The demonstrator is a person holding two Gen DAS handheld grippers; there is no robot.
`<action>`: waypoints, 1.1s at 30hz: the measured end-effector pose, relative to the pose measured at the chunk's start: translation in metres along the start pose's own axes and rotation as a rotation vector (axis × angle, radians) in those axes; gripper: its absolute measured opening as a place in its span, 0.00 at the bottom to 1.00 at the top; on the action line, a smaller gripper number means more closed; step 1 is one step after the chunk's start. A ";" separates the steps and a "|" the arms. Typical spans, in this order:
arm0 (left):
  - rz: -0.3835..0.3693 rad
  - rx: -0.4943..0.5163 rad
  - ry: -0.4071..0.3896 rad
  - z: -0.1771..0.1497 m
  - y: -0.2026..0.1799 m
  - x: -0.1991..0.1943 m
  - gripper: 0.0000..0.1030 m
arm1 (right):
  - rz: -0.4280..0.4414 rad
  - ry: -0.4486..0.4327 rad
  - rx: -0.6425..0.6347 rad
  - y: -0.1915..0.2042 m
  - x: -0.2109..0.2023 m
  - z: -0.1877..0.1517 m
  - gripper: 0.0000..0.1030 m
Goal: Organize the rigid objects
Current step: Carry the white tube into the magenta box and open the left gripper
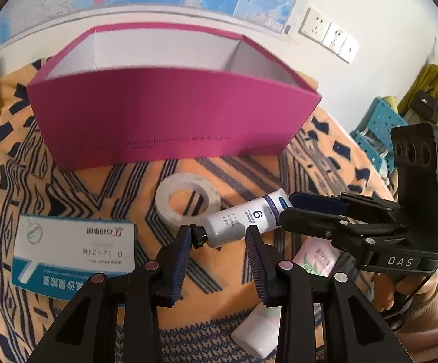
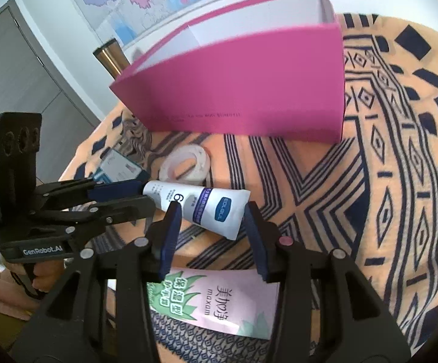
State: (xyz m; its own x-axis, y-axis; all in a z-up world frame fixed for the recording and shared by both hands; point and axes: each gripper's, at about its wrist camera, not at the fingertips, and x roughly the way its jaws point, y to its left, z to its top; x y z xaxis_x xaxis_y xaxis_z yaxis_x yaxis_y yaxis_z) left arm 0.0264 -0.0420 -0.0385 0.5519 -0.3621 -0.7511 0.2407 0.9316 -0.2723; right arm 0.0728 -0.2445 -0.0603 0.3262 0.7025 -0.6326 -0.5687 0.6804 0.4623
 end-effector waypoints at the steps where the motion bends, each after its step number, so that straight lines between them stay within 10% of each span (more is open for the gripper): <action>1: -0.001 0.002 -0.012 0.003 -0.001 -0.003 0.35 | -0.001 -0.009 -0.005 0.001 -0.003 0.002 0.45; 16: 0.016 0.115 -0.211 0.086 -0.029 -0.036 0.35 | -0.040 -0.209 -0.104 0.011 -0.062 0.071 0.45; 33: -0.011 0.069 -0.099 0.138 -0.006 0.025 0.35 | -0.116 -0.151 -0.086 -0.024 -0.029 0.117 0.45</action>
State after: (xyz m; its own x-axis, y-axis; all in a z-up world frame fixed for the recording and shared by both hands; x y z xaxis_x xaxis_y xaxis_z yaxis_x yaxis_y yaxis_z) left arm 0.1489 -0.0610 0.0268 0.6245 -0.3763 -0.6844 0.2991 0.9247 -0.2355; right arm 0.1653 -0.2563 0.0193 0.4987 0.6485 -0.5752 -0.5811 0.7425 0.3333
